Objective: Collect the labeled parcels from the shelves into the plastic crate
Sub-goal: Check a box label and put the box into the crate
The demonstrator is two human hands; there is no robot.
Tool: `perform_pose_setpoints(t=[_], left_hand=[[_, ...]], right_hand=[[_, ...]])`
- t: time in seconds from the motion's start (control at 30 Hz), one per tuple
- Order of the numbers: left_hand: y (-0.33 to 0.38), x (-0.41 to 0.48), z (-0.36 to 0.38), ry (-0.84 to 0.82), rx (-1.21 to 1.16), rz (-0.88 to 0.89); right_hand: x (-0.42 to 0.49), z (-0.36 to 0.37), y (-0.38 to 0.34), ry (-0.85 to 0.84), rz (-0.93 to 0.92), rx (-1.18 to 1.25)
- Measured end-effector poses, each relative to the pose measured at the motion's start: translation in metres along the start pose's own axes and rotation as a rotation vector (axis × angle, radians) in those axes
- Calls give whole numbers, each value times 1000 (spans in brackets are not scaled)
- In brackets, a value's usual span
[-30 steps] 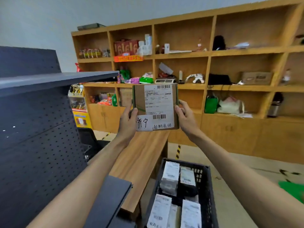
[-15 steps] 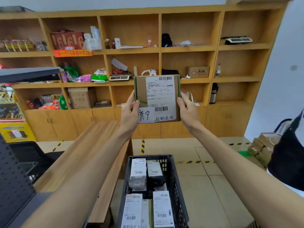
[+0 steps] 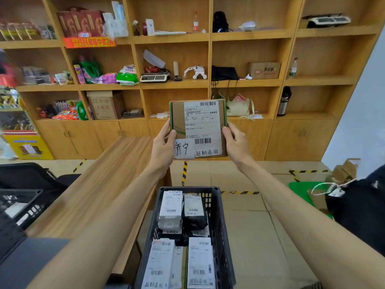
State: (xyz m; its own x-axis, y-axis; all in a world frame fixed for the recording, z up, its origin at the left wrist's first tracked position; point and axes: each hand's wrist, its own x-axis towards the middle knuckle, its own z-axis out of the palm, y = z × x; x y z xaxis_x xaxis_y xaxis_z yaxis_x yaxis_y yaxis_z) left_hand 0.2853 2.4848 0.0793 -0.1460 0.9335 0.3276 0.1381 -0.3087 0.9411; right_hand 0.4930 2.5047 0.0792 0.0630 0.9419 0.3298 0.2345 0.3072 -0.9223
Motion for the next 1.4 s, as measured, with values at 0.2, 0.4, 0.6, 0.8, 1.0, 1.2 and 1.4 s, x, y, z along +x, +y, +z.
perform_pose_setpoints(t=[0.2,0.4,0.6,0.8,1.0,1.2,1.4], left_hand=[[-69,-4,4,-35,97,-153],[-123,-30,10,-69,112,-299],[-195,-64,-1,-84,126,-517],[-248,-108,-27,-96,101,-661],[-298,-147,-50,-100,150,-776],[-313,-175,-60,-97,178,-825],[-328,-185,-67,-191,244,-800]], right_hand=[[-7,15,67,-42,154,-62],[-32,35,127,-47,309,-114],[-72,61,184,-98,458,-160],[-121,97,242,-175,612,-202],[-164,128,278,-229,735,-213],[-198,144,290,-253,790,-225],[-218,148,305,-243,829,-240]])
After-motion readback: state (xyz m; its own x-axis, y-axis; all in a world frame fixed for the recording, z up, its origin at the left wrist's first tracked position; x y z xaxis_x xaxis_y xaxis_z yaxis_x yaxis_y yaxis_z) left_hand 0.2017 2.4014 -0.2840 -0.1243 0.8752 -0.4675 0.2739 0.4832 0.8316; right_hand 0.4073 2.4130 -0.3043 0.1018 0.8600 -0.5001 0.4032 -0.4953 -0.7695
